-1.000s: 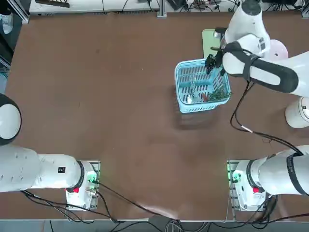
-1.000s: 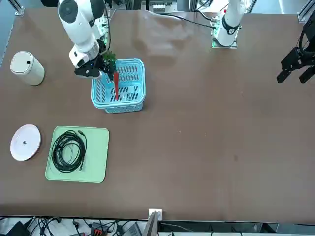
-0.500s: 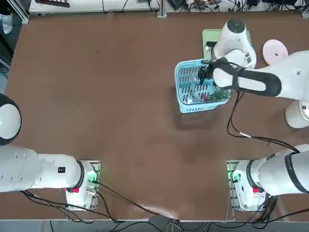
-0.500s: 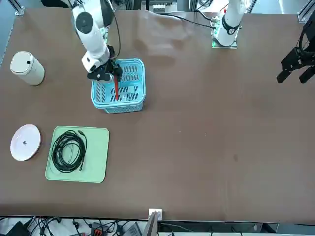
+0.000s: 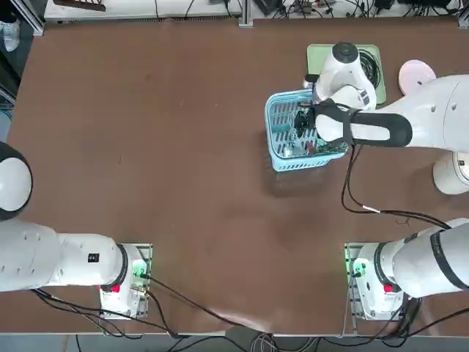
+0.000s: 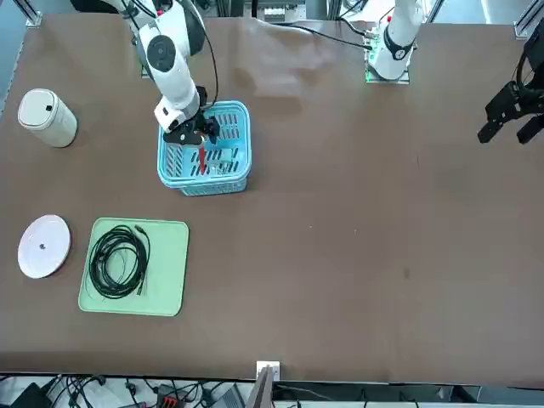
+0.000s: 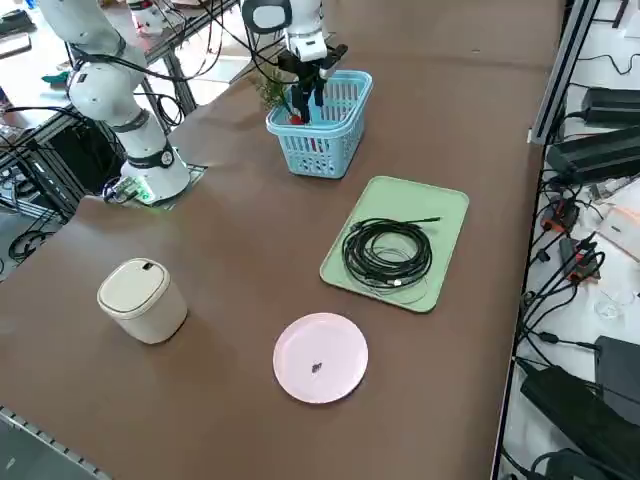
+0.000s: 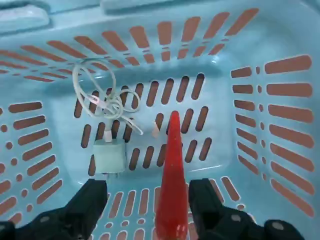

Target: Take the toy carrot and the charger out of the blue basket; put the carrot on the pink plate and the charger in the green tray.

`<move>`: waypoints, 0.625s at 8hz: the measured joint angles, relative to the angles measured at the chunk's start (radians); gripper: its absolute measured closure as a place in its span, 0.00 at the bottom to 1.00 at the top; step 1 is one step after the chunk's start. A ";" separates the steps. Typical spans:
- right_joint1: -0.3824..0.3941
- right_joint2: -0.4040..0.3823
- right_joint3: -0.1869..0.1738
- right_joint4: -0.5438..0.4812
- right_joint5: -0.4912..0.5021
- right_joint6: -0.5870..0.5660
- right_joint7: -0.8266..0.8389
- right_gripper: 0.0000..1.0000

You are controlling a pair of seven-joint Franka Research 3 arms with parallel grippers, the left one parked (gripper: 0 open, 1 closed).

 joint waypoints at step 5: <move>0.000 0.010 0.000 -0.045 -0.004 0.000 0.000 0.00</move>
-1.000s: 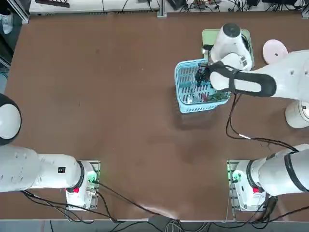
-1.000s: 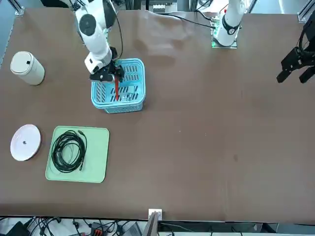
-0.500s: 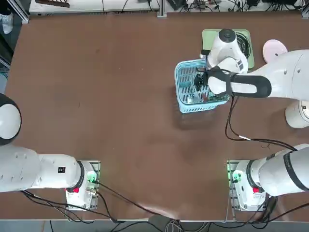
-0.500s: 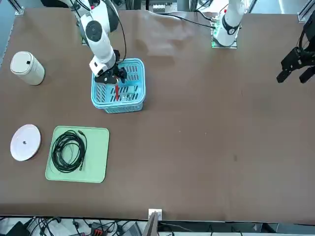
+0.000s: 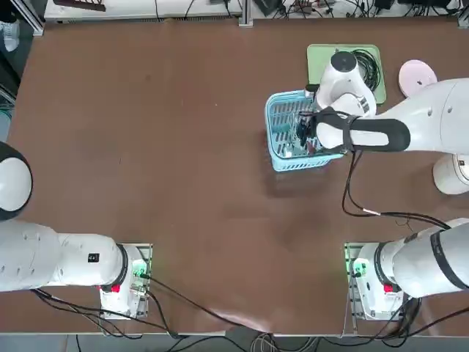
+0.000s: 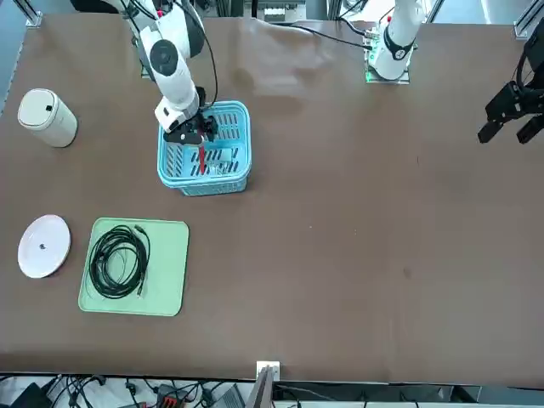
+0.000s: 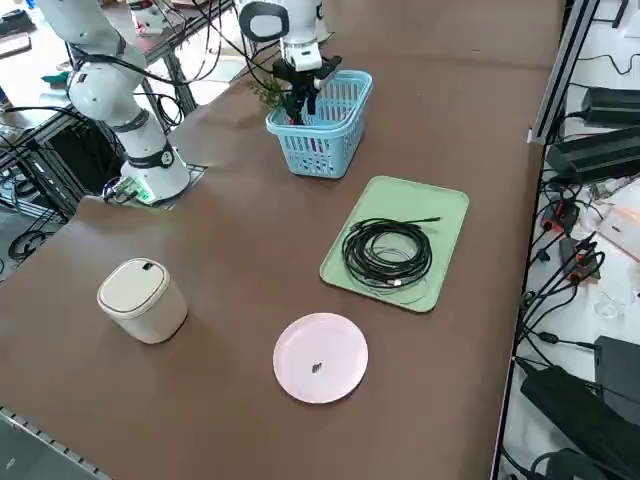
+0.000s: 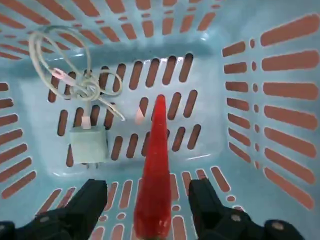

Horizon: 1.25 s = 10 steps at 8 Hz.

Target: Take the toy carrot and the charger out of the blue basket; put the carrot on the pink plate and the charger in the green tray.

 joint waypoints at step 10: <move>0.003 0.031 0.000 -0.020 0.000 0.008 0.000 0.00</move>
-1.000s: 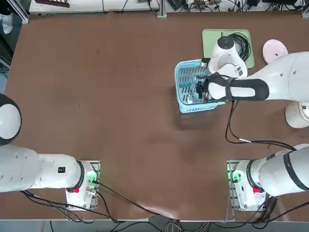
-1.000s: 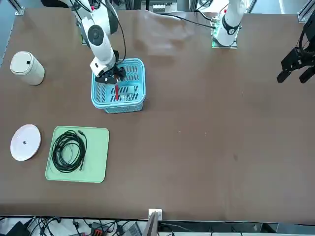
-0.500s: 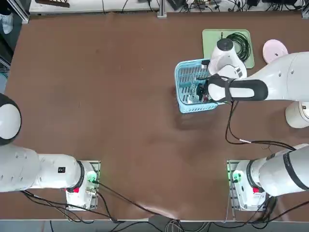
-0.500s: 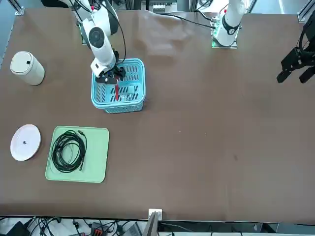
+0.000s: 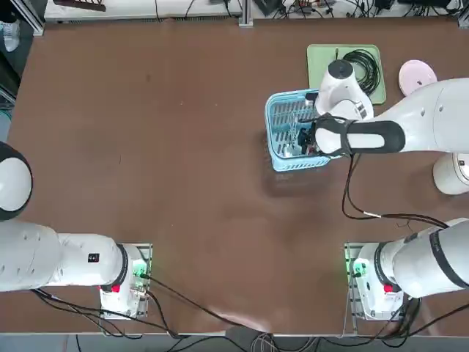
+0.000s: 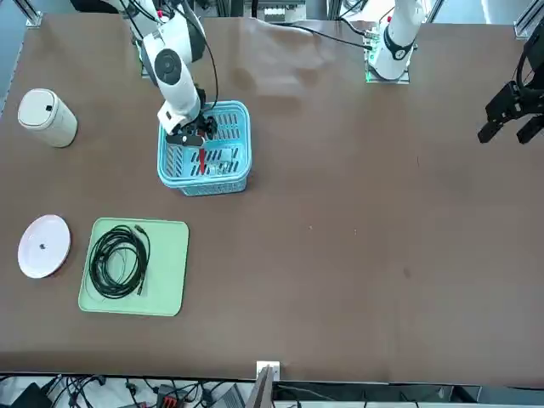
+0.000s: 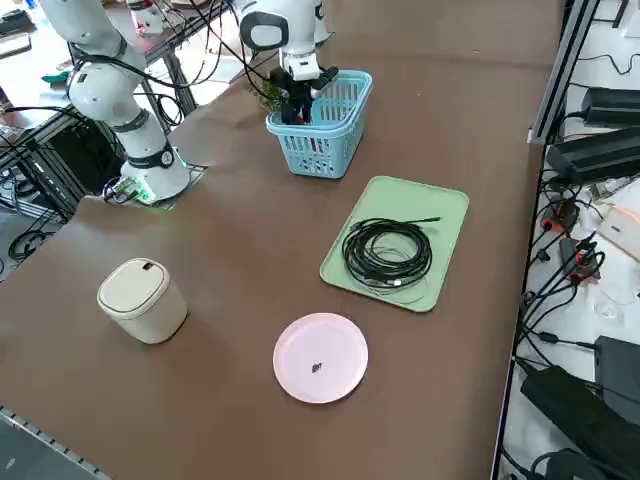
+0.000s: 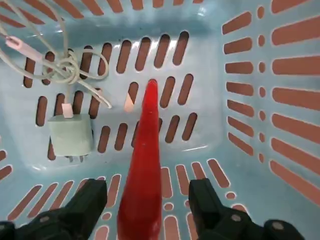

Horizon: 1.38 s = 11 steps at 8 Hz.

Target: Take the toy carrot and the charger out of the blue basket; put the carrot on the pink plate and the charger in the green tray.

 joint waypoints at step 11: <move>0.003 0.024 0.000 -0.001 -0.004 0.013 0.024 0.59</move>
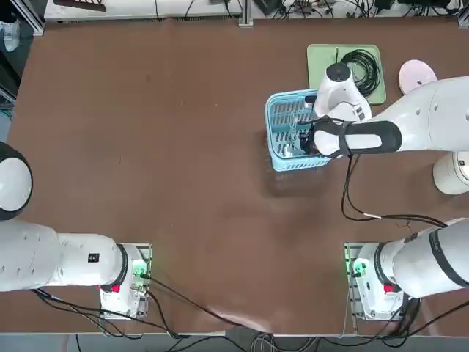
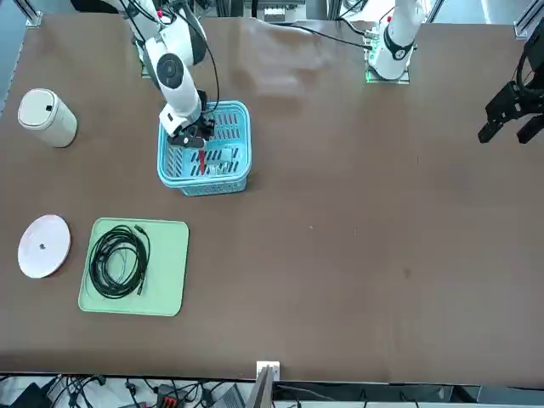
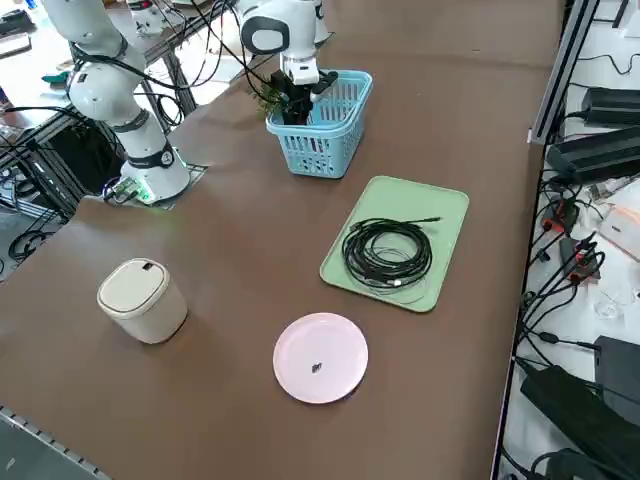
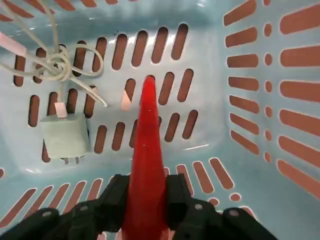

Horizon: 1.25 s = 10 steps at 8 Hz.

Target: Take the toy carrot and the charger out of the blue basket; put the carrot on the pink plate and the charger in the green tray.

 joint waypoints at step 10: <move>0.002 -0.125 -0.004 0.132 -0.001 -0.272 0.010 0.59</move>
